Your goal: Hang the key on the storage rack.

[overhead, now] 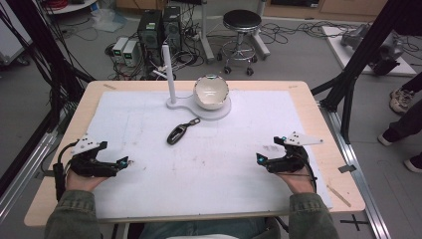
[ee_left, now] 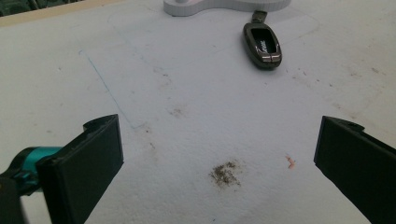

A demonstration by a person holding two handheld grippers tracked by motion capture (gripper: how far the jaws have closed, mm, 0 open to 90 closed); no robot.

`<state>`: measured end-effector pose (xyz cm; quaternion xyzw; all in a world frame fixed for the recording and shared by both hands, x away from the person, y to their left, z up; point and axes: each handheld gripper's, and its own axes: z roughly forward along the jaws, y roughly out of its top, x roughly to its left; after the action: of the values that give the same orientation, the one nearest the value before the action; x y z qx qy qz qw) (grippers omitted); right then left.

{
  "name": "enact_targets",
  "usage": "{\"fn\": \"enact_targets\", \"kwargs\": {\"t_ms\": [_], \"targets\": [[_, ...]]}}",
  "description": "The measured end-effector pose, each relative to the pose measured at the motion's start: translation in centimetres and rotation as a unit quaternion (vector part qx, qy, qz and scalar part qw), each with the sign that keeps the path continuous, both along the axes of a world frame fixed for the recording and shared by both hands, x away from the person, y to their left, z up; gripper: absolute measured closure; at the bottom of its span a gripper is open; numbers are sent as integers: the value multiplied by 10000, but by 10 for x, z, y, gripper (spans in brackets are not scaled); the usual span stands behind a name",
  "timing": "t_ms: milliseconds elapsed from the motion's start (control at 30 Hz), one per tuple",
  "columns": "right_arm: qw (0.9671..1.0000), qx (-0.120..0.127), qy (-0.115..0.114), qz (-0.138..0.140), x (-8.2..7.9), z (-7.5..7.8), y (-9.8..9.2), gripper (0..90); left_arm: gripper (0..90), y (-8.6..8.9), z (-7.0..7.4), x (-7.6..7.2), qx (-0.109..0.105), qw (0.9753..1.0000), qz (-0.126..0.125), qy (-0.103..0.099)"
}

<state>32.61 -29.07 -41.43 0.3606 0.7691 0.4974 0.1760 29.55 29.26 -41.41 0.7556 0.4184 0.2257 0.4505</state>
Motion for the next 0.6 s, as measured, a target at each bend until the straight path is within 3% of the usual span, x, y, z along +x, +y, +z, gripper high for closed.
{"fn": "enact_targets", "kwargs": {"t_ms": [300,533,600], "targets": [[9999,-6,39,-97,0,0,0,5,17,-5,-1,4,87,9998,12,190],[9999,-75,31,-58,0,-1,1,5,18,-19,7,19,523,9978,-190,358],[10000,-68,23,-56,-1,-1,0,5,18,-24,11,25,555,9974,-248,387]]}}
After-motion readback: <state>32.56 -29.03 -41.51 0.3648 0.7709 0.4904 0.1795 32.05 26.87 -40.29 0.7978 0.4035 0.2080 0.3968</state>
